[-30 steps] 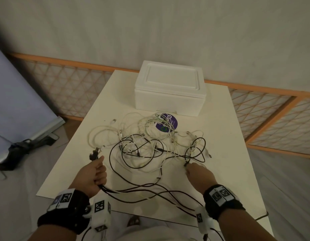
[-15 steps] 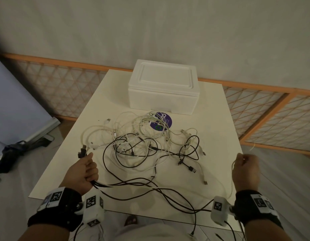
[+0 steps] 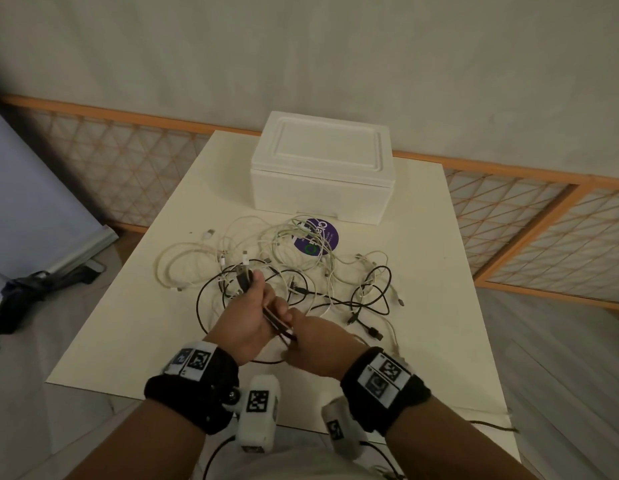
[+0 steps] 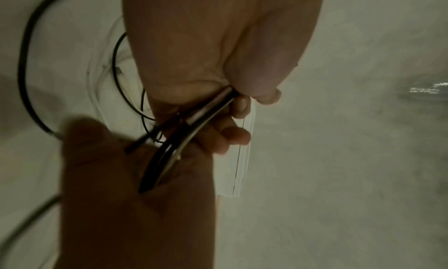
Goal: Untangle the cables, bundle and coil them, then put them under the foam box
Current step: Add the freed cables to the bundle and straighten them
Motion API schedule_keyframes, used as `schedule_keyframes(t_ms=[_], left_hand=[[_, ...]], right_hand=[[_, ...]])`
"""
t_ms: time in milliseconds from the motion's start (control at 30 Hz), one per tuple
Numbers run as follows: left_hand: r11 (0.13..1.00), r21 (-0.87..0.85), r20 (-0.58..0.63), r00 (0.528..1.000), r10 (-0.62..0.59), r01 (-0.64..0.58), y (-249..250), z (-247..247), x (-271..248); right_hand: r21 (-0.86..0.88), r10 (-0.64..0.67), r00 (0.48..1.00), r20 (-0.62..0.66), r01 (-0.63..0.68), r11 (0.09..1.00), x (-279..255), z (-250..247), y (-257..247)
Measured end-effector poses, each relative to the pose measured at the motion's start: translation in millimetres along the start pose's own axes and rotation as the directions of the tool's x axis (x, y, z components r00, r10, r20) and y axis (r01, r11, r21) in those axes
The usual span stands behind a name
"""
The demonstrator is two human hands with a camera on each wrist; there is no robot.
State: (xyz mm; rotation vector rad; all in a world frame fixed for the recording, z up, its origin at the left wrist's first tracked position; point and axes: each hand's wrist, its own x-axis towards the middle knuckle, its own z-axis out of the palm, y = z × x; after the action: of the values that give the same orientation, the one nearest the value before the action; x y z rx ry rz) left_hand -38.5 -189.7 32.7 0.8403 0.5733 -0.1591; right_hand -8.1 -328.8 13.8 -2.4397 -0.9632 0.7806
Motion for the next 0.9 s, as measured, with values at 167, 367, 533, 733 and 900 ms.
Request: schedule_keyframes(t_ms=[167, 367, 533, 733, 900], left_hand=[[0.996, -0.065, -0.196, 0.979, 0.045, -0.059, 12, -36, -3], [0.971, -0.209, -0.423, 0.906, 0.018, -0.117, 19, -99, 6], [0.969, -0.213, -0.525, 0.851, -0.007, -0.124, 18, -130, 11], [0.970, -0.226, -0.501, 0.865, -0.040, -0.087, 13, -116, 19], [0.984, -0.179, -0.378, 0.922, -0.088, 0.020, 20, -111, 20]], right_hand=[[-0.056, 0.101, 0.995, 0.002, -0.101, 0.993, -29, 1, 56], [0.101, 0.374, 0.925, 0.071, -0.380, 0.920, -87, -29, 130], [-0.088, 0.508, 0.861, 0.017, -0.504, 0.859, -117, -67, 163], [-0.248, 0.542, 0.823, -0.170, -0.568, 0.785, -101, -89, 166], [-0.355, 0.574, 0.759, -0.309, -0.652, 0.671, -77, -110, 163]])
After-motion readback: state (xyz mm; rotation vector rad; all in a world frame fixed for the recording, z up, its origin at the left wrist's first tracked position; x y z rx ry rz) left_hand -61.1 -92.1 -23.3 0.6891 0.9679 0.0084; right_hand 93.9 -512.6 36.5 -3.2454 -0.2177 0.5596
